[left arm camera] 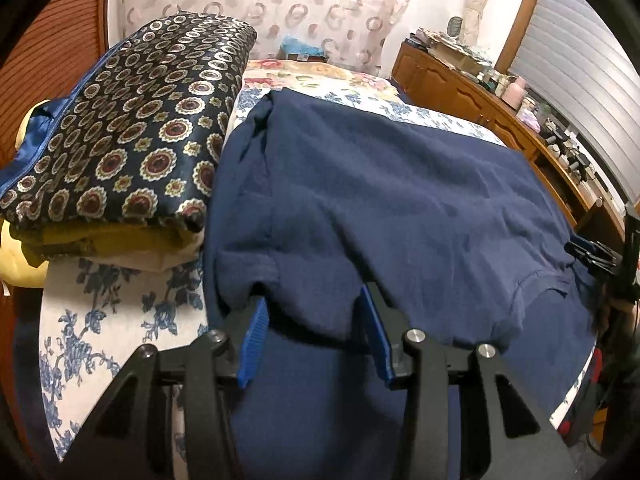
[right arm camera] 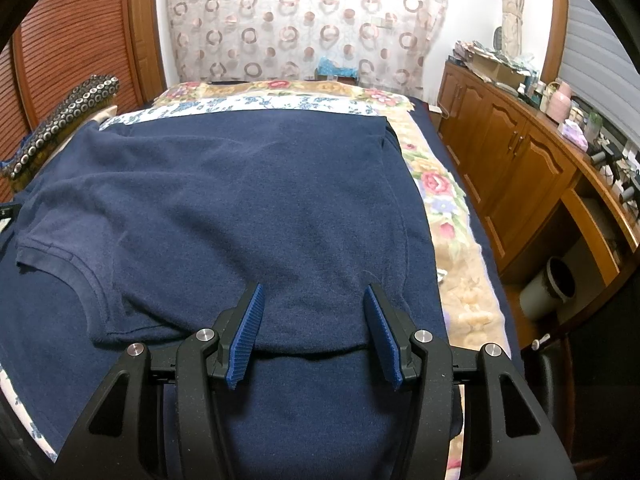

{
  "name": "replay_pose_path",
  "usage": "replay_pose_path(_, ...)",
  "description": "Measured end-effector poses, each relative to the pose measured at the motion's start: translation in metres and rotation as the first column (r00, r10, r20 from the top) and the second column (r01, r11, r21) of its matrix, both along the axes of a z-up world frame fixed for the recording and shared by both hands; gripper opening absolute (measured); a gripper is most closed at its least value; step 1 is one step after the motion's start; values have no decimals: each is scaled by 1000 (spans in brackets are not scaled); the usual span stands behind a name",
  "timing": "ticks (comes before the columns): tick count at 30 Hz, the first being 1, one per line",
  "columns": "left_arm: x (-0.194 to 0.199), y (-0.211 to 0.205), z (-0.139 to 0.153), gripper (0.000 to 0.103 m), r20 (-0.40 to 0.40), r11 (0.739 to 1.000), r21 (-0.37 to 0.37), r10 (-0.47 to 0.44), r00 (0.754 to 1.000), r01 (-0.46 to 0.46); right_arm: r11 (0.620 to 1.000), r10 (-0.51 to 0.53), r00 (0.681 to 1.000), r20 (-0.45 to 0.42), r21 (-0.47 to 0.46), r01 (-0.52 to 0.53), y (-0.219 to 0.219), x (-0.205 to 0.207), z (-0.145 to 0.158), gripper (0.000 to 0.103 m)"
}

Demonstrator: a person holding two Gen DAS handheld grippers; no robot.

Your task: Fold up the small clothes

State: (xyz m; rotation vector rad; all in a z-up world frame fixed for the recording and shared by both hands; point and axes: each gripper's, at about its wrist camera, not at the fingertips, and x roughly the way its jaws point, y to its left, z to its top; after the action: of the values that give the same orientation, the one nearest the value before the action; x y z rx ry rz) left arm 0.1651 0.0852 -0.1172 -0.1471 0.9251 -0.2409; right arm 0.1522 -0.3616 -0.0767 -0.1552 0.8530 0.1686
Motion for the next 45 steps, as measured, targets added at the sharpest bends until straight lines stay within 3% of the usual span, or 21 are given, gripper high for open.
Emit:
replay_pose_path(19,-1,-11,-5,49,36,999,32,-8,999,7,992,-74,997,-27,102,77,-37,-23,7,53)
replay_pose_path(29,3,-13,-5,50,33,999,42,-18,999,17,979,-70,996,-51,186,79,-36,1,8,53)
replay_pose_path(30,4,-13,-5,50,32,999,40,-18,999,17,980,-71,996,-51,183,79,-36,2,8,51)
replay_pose_path(34,6,-13,-5,50,20,999,52,-18,1000,17,986,-62,997,-40,152,67,-33,6,9,16)
replay_pose_path(38,8,-15,-2,49,30,998,58,-24,999,22,992,-32,999,-14,118,33,-27,2,15,9)
replay_pose_path(39,8,-16,-2,47,34,998,62,-27,999,25,994,-23,1000,-7,107,24,-25,1,16,8)
replay_pose_path(44,8,-15,0,12,50,998,55,-35,998,32,997,11,999,34,82,-14,-15,-3,24,5)
replay_pose_path(45,6,-15,0,11,55,998,54,-37,998,34,996,11,999,48,85,-15,-14,-4,26,5)
